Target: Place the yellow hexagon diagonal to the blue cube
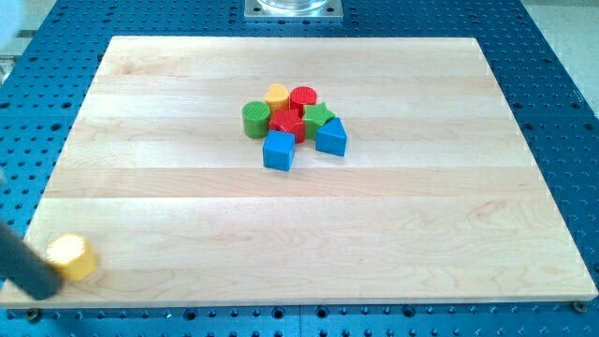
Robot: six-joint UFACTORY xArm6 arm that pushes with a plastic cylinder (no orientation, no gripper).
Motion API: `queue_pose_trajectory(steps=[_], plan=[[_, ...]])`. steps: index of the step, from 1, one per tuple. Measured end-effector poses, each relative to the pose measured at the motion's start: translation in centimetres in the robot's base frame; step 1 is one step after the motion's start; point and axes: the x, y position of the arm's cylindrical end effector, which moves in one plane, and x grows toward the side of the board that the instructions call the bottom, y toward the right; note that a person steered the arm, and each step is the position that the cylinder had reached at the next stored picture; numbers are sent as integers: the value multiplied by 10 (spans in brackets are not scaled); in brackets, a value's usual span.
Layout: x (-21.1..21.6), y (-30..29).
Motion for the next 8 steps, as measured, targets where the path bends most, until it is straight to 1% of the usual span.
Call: queue_pose_trajectory(steps=[1, 2, 3, 4, 5, 6, 8], plan=[[-10, 69], [-19, 68], [10, 19], [-5, -6], [-29, 61], [-34, 105], [-60, 62]])
